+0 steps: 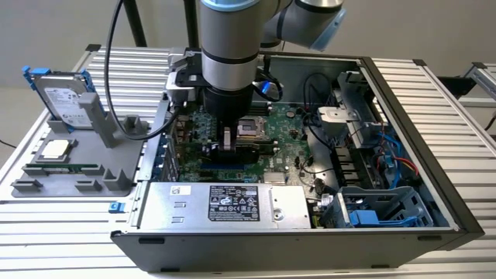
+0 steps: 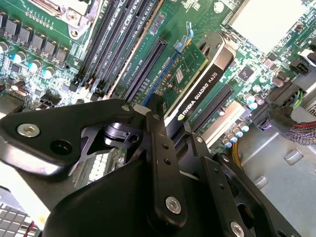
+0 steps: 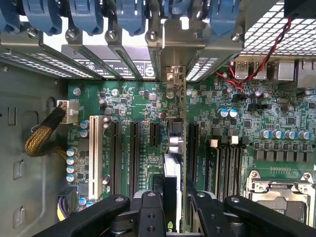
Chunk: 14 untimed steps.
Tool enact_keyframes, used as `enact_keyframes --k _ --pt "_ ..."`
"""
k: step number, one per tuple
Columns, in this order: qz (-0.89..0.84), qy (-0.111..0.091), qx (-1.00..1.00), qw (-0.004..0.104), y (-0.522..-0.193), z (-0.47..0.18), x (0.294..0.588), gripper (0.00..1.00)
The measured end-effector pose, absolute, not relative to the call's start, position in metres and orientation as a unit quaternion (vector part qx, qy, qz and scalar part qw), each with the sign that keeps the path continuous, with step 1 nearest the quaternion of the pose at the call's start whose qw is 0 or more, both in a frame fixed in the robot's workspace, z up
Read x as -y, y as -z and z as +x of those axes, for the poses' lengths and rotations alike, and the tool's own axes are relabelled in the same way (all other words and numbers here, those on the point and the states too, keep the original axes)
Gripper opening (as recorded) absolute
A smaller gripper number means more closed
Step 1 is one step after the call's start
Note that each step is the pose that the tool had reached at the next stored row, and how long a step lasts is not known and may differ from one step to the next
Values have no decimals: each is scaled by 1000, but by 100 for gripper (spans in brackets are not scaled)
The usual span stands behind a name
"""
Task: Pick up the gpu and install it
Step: 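Insert the gpu into the slot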
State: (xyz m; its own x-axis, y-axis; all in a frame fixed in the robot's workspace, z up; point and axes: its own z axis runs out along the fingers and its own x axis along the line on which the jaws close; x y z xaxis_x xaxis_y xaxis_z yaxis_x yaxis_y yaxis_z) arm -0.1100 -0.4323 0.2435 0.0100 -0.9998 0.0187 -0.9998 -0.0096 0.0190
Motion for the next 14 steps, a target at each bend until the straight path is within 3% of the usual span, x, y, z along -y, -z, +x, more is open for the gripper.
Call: enact_keyframes --k 14 --pt "710 2 704 15 -241 -110 435 0"
